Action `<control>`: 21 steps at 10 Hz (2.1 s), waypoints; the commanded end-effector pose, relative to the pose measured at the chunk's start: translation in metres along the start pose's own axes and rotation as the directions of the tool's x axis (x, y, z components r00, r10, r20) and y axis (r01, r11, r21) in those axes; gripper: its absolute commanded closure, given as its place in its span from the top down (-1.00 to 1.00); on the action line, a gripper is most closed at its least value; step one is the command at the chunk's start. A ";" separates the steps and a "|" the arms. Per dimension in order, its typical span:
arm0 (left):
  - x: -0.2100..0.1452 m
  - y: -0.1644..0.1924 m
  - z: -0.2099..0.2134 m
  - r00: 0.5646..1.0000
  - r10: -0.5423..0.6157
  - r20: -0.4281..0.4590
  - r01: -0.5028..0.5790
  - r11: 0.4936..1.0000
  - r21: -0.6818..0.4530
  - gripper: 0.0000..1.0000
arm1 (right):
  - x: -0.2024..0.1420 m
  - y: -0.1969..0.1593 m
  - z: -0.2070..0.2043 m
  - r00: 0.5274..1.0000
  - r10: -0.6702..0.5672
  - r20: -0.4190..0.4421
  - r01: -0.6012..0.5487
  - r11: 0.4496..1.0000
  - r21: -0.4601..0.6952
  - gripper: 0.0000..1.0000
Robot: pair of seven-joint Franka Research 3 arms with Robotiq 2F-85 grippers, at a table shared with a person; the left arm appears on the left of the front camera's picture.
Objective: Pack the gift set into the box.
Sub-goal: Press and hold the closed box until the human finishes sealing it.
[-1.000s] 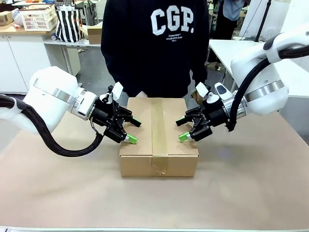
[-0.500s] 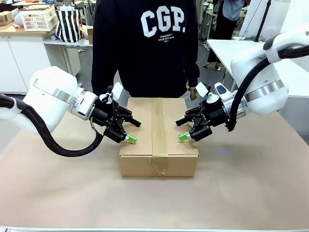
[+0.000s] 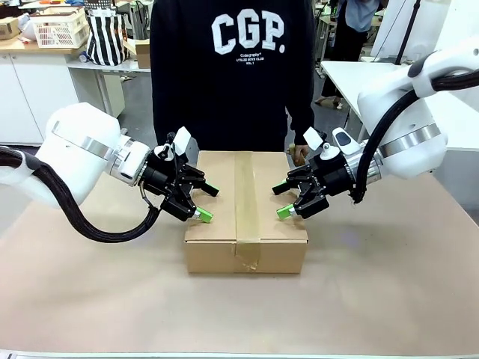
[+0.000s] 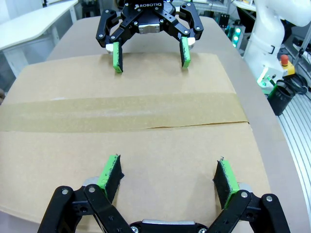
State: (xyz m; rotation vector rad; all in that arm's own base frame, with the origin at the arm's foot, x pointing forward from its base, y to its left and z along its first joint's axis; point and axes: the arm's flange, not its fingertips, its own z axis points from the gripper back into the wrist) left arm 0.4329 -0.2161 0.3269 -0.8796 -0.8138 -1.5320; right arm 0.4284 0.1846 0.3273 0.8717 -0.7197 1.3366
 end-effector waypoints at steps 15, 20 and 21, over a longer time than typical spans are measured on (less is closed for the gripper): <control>0.031 -0.059 0.133 0.029 0.923 0.384 -0.860 0.219 -0.462 1.00 | -0.018 0.074 0.220 0.126 -0.932 0.341 0.929 0.231 0.288 1.00; 0.031 -0.059 0.133 0.029 0.923 0.384 -0.860 0.219 -0.462 1.00 | -0.018 0.074 0.220 0.126 -0.932 0.341 0.929 0.231 0.288 1.00; 0.031 -0.059 0.133 0.029 0.923 0.384 -0.860 0.219 -0.462 1.00 | -0.018 0.074 0.220 0.126 -0.932 0.341 0.929 0.231 0.288 1.00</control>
